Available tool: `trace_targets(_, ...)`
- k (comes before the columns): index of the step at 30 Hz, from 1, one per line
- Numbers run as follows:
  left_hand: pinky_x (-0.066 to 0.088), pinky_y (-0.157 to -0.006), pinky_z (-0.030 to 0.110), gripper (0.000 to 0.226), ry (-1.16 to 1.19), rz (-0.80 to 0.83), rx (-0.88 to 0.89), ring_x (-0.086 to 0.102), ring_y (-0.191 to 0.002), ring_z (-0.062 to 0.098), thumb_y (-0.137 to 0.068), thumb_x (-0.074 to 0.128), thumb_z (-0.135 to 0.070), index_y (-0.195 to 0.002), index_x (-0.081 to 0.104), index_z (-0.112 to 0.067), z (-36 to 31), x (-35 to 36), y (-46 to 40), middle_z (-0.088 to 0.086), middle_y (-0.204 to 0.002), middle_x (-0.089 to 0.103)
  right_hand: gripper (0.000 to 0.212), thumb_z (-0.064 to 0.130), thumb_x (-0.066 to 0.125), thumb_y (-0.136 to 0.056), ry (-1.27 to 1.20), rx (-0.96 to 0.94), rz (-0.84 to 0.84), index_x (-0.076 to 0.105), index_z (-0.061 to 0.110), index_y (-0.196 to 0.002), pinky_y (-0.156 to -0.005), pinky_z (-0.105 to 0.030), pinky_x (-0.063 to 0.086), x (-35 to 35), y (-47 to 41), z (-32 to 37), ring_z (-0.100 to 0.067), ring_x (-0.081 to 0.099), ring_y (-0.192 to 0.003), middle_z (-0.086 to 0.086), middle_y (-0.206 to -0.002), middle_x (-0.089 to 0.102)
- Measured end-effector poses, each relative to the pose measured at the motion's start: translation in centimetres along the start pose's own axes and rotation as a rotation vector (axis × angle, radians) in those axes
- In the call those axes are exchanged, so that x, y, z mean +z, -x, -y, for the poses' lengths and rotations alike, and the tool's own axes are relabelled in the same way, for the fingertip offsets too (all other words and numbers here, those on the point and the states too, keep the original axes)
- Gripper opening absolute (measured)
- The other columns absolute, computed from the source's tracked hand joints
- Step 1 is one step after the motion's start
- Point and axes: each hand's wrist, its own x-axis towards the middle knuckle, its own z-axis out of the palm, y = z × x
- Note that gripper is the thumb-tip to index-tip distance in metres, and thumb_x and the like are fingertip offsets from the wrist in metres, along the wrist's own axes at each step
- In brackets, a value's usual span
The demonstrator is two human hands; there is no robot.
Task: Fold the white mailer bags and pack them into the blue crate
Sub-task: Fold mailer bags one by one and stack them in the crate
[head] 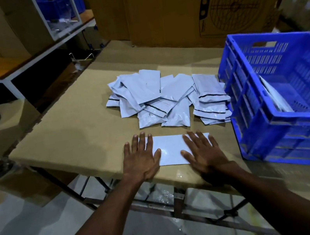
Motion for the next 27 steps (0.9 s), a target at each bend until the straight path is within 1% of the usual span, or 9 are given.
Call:
trace_targets(4,-0.006,-0.122,0.054,0.074,0.028,0.031,-0.003,-0.019,-0.153,0.024,-0.101,0.006,-0.062,-0.161,-0.010,-0.021,0.1,-0.2,-0.1,0.006,-0.168,-0.017,0.071,0.066,0.007,-0.098,0.009,0.032,0.073,-0.009,0.030,-0.158,-0.121,-0.043,-0.012,-0.7,0.7,-1.7,-0.016,-0.021,-0.150,0.006,-0.164,-0.020)
trace_targets(7,-0.014,-0.120,0.057,0.075,0.034,0.055,-0.010,-0.021,-0.153,0.022,-0.103,0.004,-0.058,-0.161,-0.005,-0.011,-0.2,-1.2,-0.2,0.007,-0.168,-0.016,0.075,0.064,-0.002,-0.096,0.070,0.046,0.028,-0.001,0.022,-0.159,-0.119,-0.052,-0.013,-1.2,0.2,-0.7,-0.023,-0.013,-0.152,-0.002,-0.166,-0.012)
trace_targets(9,-0.009,-0.120,0.055,0.071,-0.001,-0.054,0.025,-0.003,-0.156,0.025,-0.105,0.003,-0.047,-0.159,0.016,-0.004,-0.9,-1.7,-0.7,0.010,-0.168,0.009,0.088,0.064,-0.017,-0.088,0.103,0.003,-0.051,0.006,0.017,-0.159,-0.120,-0.056,-0.009,-1.3,-0.4,0.9,-0.022,-0.005,-0.153,-0.004,-0.167,0.000)
trace_targets(11,0.013,-0.122,0.052,0.072,0.051,-0.158,0.124,0.028,-0.150,0.032,-0.099,0.006,-0.036,-0.149,0.040,0.003,-2.6,-2.2,-0.8,0.019,-0.157,0.040,0.108,0.071,-0.034,-0.074,0.053,-0.068,-0.039,0.004,0.017,-0.159,-0.120,-0.054,-0.006,-0.8,-1.0,2.4,-0.017,-0.005,-0.153,0.000,-0.167,0.000)
trace_targets(13,0.031,-0.117,0.048,0.070,0.199,-0.231,0.254,0.044,-0.140,0.038,-0.094,0.015,-0.030,-0.142,0.047,0.008,-3.9,-1.2,-1.1,0.025,-0.147,0.049,0.116,0.072,-0.041,-0.065,0.016,-0.108,-0.006,0.003,0.021,-0.159,-0.121,-0.053,-0.004,-0.1,-1.4,3.0,-0.016,-0.005,-0.153,0.005,-0.167,-0.001)
trace_targets(16,0.019,-0.123,0.042,0.077,0.227,-0.155,0.246,0.030,-0.150,0.029,-0.097,0.004,-0.044,-0.152,0.040,-0.004,-4.3,0.1,-0.2,0.013,-0.159,0.038,0.091,0.071,-0.024,-0.079,0.047,-0.109,-0.029,0.001,0.033,-0.158,-0.121,-0.054,-0.002,0.4,-1.2,2.2,-0.015,-0.006,-0.153,0.012,-0.166,-0.003)
trace_targets(19,0.011,-0.124,0.043,0.080,0.050,-0.100,0.207,0.013,-0.154,0.024,-0.093,-0.005,-0.055,-0.160,0.026,-0.023,-3.4,0.5,0.2,-0.004,-0.167,0.019,0.072,0.071,-0.001,-0.091,0.039,-0.049,-0.014,-0.002,0.040,-0.156,-0.120,-0.055,-0.006,0.6,-0.8,0.5,-0.016,-0.009,-0.152,0.012,-0.166,-0.007)
trace_targets(23,0.002,-0.123,0.048,0.079,0.016,-0.052,0.097,-0.005,-0.155,0.028,-0.087,-0.005,-0.070,-0.160,0.004,-0.040,-1.6,0.4,0.2,-0.009,-0.169,-0.002,0.078,0.079,0.001,-0.089,0.039,0.005,0.009,-0.007,0.039,-0.156,-0.120,-0.053,-0.009,0.1,-0.5,-0.9,-0.018,-0.016,-0.151,0.007,-0.166,-0.013)
trace_targets(27,-0.005,-0.122,0.054,0.071,-0.004,0.003,0.092,-0.016,-0.153,0.032,-0.095,0.007,-0.073,-0.158,-0.005,-0.043,-0.8,0.1,0.2,-0.009,-0.168,-0.013,0.091,0.084,0.004,-0.083,0.089,-0.047,0.003,-0.007,0.031,-0.157,-0.113,-0.062,-0.016,-0.3,0.1,-0.7,-0.027,-0.016,-0.151,0.003,-0.163,-0.018)
